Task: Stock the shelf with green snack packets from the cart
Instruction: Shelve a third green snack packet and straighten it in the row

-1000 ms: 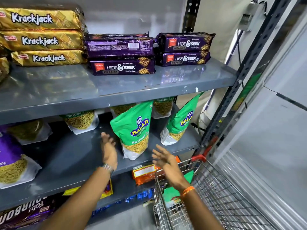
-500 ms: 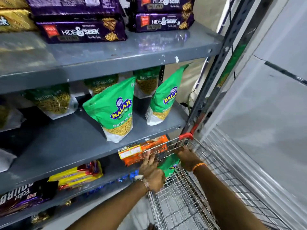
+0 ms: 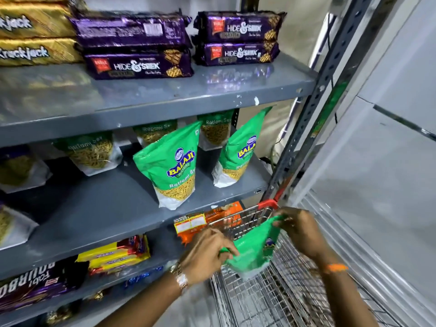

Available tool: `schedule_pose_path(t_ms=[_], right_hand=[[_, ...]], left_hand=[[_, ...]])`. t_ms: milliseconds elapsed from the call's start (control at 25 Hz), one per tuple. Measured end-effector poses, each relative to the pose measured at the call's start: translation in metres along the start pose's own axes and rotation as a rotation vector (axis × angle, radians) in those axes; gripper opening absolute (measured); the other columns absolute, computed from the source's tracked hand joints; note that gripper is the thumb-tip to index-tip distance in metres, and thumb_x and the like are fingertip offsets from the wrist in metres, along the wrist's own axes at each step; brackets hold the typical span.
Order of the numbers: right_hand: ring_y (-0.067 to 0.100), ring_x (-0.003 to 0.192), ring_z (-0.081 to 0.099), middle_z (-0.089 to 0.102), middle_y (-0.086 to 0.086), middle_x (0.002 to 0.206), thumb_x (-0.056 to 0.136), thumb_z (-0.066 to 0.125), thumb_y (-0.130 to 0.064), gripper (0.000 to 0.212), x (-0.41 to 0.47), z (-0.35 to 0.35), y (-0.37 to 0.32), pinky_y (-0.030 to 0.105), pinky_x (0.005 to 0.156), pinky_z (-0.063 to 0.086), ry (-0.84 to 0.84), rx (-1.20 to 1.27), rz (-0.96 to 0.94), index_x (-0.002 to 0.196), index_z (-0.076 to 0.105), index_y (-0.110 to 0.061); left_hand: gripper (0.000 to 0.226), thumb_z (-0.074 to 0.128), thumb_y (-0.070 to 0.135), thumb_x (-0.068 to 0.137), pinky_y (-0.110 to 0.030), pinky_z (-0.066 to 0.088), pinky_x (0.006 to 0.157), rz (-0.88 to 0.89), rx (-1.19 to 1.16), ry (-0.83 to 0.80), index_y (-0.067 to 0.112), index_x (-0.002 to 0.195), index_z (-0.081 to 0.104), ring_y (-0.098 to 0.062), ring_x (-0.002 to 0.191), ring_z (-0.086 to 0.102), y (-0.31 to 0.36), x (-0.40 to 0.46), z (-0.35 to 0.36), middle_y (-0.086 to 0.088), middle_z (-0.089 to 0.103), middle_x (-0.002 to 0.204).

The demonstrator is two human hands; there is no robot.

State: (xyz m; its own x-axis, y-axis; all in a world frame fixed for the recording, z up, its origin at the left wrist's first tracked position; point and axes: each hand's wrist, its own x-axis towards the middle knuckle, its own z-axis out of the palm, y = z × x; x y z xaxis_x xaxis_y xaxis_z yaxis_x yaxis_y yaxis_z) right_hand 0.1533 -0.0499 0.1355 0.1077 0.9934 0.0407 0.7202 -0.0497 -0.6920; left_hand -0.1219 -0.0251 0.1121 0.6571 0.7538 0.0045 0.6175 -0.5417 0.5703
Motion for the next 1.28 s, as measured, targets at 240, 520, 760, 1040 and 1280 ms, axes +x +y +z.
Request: schedule_pose_path(t_ms=[240, 520, 760, 1040, 1280], right_hand=[[-0.001, 0.056, 0.057, 0.072, 0.003, 0.070, 0.082, 0.074, -0.012, 0.005, -0.035, -0.028, -0.134, 0.012, 0.050, 0.046, 0.142, 0.566, -0.104, 0.083, 0.071, -0.009], [0.004, 0.050, 0.058, 0.060, 0.028, 0.070, 0.086, 0.071, 0.004, 0.011, 0.008, 0.081, -0.266, 0.019, 0.049, 0.049, 0.100, 0.716, -0.251, 0.083, 0.072, -0.007], [0.003, 0.054, 0.063, 0.067, -0.010, 0.063, 0.085, 0.070, -0.021, 0.015, 0.047, 0.157, -0.333, 0.039, 0.058, 0.056, 0.246, 0.699, -0.351, 0.081, 0.070, -0.036], [0.027, 0.091, 0.071, 0.075, 0.015, 0.106, 0.076, 0.069, 0.001, 0.063, 0.100, 0.229, -0.349, 0.042, 0.084, 0.058, 0.004, 0.457, -0.219, 0.133, 0.049, -0.015], [0.016, 0.111, 0.060, 0.064, 0.004, 0.126, 0.072, 0.049, 0.015, 0.075, 0.109, 0.257, -0.330, 0.021, 0.082, 0.055, -0.390, 0.557, -0.052, 0.139, 0.043, -0.018]], left_hand=[[0.026, 0.084, 0.030, 0.072, -0.019, 0.047, 0.055, -0.097, -0.607, 0.511, 0.029, 0.089, 0.065, -0.003, 0.056, 0.058, 0.027, -0.101, -0.115, 0.005, 0.074, 0.073], [0.045, 0.076, -0.004, 0.072, -0.018, 0.057, 0.066, -0.166, -0.822, 0.999, 0.028, 0.097, 0.055, -0.007, 0.069, 0.070, -0.028, -0.176, -0.205, -0.008, 0.074, 0.073], [0.050, 0.077, -0.010, 0.076, -0.027, 0.055, 0.071, -0.219, -0.703, 1.133, 0.031, 0.096, 0.056, -0.020, 0.076, 0.068, -0.110, -0.192, -0.253, -0.018, 0.068, 0.083], [0.047, 0.065, -0.013, 0.086, -0.013, 0.052, 0.073, -0.381, -0.680, 1.193, 0.003, 0.126, 0.045, -0.004, 0.077, 0.064, -0.191, -0.159, -0.248, -0.012, 0.063, 0.095], [0.064, 0.074, 0.013, 0.086, -0.038, 0.043, 0.106, -0.845, -0.812, 0.993, 0.007, 0.139, 0.038, -0.025, 0.123, 0.049, -0.195, -0.139, -0.170, -0.017, 0.041, 0.145]])
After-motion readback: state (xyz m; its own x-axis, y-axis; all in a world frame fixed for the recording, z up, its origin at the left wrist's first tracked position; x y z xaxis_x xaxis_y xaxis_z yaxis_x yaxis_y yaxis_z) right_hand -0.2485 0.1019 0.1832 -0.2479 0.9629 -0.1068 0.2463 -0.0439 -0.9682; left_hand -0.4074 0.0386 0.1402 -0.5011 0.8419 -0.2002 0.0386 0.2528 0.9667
